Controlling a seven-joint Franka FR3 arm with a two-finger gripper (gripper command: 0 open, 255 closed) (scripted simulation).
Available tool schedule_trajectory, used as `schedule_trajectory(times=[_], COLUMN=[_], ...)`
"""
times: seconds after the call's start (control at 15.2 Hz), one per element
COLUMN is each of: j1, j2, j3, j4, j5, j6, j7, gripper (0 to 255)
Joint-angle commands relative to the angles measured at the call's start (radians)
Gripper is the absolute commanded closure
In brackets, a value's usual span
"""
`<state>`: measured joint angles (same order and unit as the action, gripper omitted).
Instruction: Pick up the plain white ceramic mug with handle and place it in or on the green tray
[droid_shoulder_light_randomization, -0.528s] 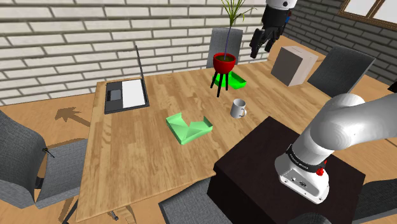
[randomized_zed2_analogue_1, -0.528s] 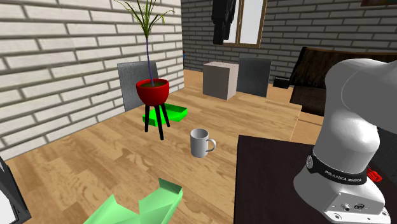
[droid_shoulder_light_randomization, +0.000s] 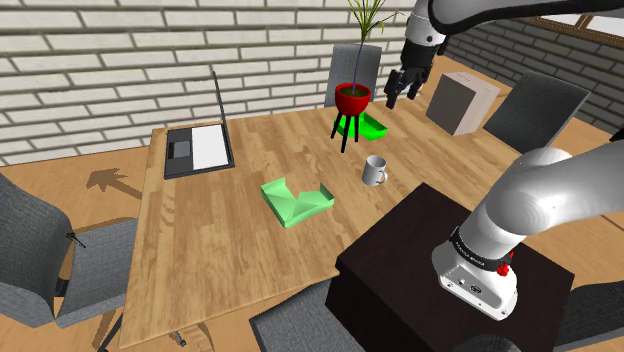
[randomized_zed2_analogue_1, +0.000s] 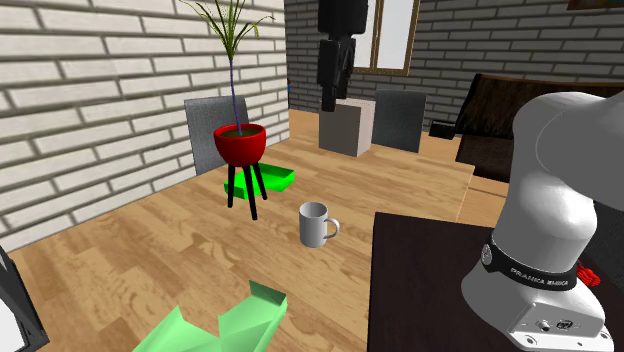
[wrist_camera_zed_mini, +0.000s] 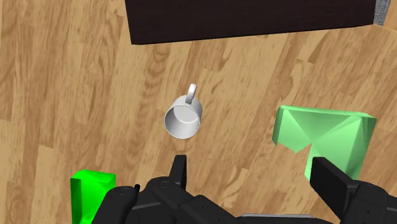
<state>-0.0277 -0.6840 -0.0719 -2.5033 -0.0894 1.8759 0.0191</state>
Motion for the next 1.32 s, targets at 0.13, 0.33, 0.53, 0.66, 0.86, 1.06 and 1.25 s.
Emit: schedule_trajectory(times=[0.13, 0.33, 0.53, 0.66, 0.86, 1.06, 1.25], j1=[-0.021, -0.036, -0.049, -0.056, -0.063, -0.067, -0.071], j2=[0.073, 0.151, 0.243, 0.311, 0.421, 0.540, 0.666], j3=[-0.040, -0.072, -0.104, -0.125, -0.157, -0.187, -0.210], j4=[-0.069, -0.098, -0.117, -0.122, -0.120, -0.106, -0.080], j5=[-0.015, -0.024, -0.028, -0.027, -0.015, 0.013, 0.064], j6=[0.130, 0.228, 0.327, 0.393, 0.490, 0.583, 0.668], j7=[-0.016, -0.032, -0.049, -0.063, -0.090, -0.126, -0.176], gripper=[0, 0, 0, 0, 0, 0, 0])
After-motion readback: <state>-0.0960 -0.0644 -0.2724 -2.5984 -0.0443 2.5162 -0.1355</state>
